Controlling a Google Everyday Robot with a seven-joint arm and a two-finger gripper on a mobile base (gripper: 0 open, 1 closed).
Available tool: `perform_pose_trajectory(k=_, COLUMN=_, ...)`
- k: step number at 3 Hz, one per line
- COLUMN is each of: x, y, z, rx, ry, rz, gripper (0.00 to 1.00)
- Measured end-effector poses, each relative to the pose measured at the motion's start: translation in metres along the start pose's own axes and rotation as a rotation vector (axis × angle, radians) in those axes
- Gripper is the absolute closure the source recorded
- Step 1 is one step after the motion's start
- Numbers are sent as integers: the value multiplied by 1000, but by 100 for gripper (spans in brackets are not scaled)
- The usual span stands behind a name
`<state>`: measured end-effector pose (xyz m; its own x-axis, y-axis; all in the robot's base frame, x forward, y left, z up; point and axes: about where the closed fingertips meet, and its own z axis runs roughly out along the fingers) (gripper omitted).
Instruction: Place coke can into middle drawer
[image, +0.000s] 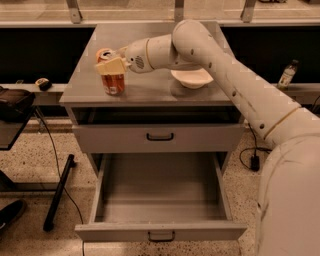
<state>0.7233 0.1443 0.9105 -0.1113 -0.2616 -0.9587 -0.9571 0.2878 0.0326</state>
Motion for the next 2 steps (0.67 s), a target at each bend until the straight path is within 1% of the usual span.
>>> perform_pose_trajectory(k=1, x=-6, y=2, z=-19, rx=-13, ry=-76, rz=-31, gripper=100)
perform_pose_trajectory(k=2, x=1, y=27, z=-112, rx=-45, ry=-188, rz=-151, gripper=100)
